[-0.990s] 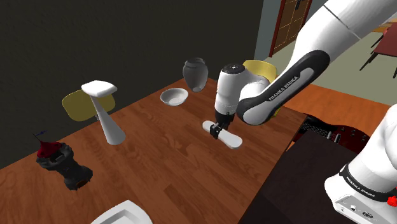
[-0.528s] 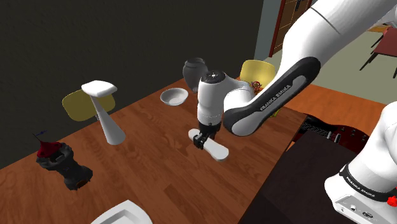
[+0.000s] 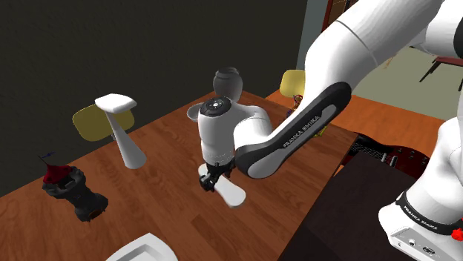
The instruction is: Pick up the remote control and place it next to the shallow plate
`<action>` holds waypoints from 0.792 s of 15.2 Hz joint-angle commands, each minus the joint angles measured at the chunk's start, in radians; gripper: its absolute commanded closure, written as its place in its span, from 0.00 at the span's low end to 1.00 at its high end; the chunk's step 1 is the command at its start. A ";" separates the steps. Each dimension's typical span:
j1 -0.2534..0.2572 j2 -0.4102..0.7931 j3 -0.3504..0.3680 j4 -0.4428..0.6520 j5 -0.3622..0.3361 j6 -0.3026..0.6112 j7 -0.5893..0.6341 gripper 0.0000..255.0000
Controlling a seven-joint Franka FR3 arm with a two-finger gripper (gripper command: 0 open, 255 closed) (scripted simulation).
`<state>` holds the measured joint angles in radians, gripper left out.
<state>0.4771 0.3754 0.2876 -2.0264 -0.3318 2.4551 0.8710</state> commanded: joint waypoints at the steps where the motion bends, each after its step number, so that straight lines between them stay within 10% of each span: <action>1: 0.040 0.052 0.002 0.079 -0.015 -0.035 0.041 1.00; 12: 0.122 0.203 -0.017 0.220 -0.063 -0.040 0.122 1.00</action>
<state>0.5972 0.5699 0.2733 -1.8078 -0.3910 2.4077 0.9899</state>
